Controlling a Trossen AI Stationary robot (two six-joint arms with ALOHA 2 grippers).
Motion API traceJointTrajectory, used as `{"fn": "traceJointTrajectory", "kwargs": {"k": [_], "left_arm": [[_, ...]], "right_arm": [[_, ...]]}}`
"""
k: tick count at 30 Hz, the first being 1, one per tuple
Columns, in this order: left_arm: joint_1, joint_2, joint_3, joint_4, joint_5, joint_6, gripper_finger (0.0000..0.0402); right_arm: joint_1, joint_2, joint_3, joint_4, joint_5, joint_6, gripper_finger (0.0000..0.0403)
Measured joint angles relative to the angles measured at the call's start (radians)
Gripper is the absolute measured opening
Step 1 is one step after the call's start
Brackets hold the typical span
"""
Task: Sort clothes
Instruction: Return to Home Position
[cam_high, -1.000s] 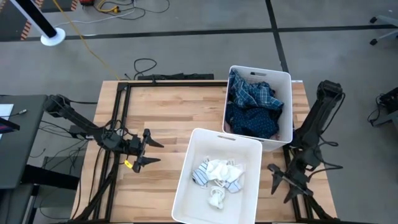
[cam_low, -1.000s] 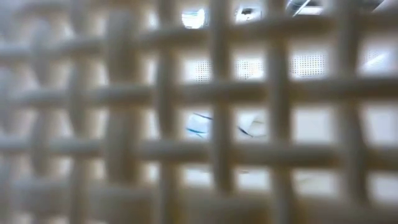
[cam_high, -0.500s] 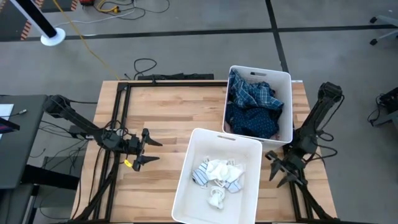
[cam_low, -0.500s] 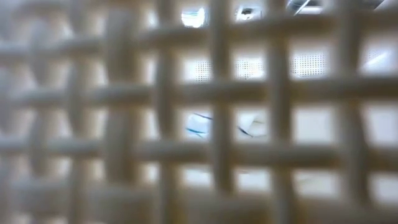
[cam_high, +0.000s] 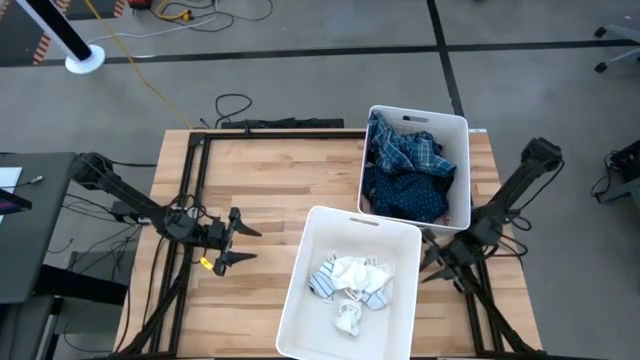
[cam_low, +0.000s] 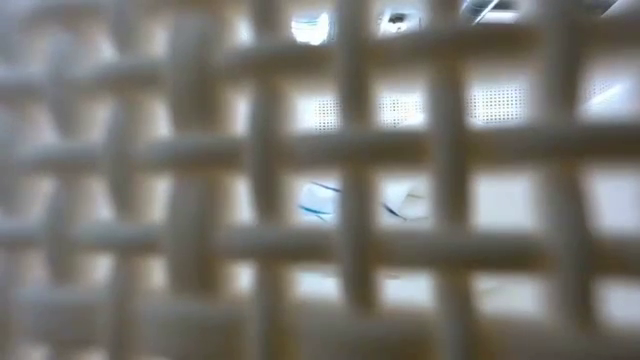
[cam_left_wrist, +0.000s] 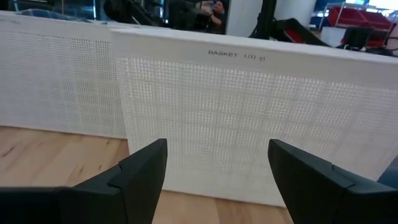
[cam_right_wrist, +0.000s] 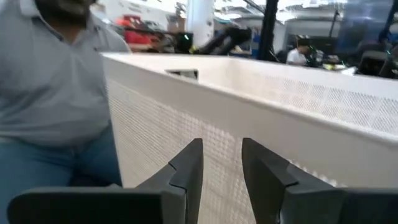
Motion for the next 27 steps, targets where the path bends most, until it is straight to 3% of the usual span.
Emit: {"fn": "traceJointTrajectory", "kwargs": {"k": [17,27], "left_arm": [[0.000,0.000,-0.001,-0.064,0.000,-0.001,0.0274],[0.000,-0.001,-0.002,-0.283,-0.001,-0.001,0.0274]], "right_arm": [[-0.033,0.000,-0.001,-0.316,0.005,-0.003,0.0126],[-0.032,0.000,-0.001,-0.428,-0.002,-0.003,0.0126]]}}
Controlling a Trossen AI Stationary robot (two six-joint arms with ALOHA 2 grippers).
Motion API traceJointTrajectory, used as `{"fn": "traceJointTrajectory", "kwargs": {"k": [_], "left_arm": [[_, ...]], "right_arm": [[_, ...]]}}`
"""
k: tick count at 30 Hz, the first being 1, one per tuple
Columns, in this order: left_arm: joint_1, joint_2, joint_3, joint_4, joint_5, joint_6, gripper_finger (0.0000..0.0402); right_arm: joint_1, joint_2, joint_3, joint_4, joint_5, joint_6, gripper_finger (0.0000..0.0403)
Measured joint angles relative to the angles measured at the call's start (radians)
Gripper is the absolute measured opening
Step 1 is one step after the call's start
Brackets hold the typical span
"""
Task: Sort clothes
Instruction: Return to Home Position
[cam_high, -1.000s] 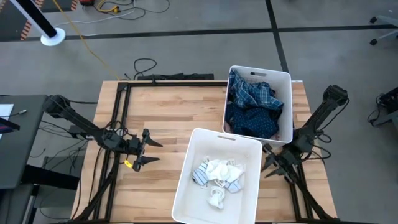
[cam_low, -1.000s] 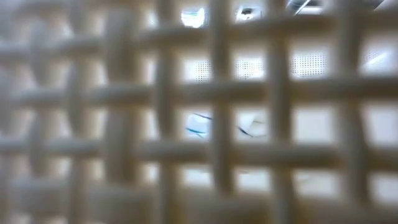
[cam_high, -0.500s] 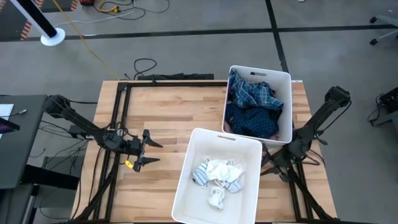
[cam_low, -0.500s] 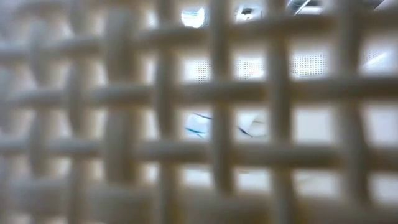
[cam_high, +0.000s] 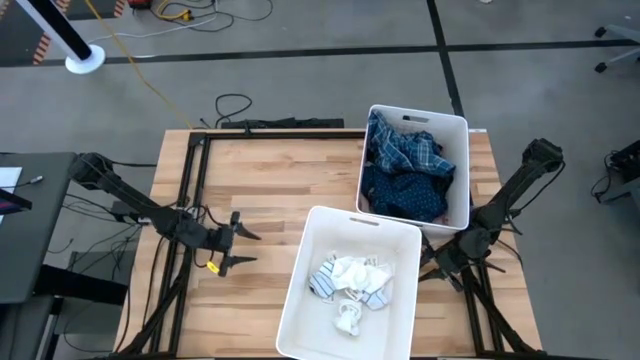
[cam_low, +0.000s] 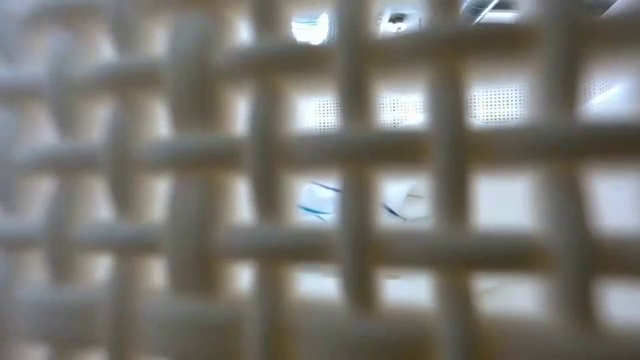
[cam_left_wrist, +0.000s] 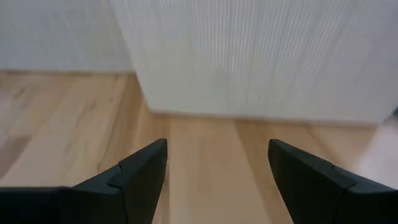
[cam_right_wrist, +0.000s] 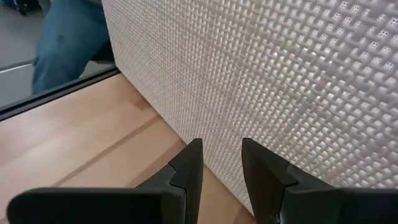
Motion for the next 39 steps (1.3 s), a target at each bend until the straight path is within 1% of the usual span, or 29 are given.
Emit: {"fn": "traceJointTrajectory", "kwargs": {"k": [7,13,39], "left_arm": [[0.000,0.000,0.000,-0.216,0.000,0.000,0.0274],[0.000,0.001,0.000,-0.359,0.000,0.000,0.0274],[0.000,0.001,-0.001,-0.358,0.000,0.000,0.0274]], "right_arm": [[0.000,0.000,0.000,-0.001,0.001,0.001,0.0126],[0.000,0.000,0.000,0.000,0.001,0.001,0.0126],[0.000,0.000,-0.001,-0.002,0.007,0.001,0.0126]]}}
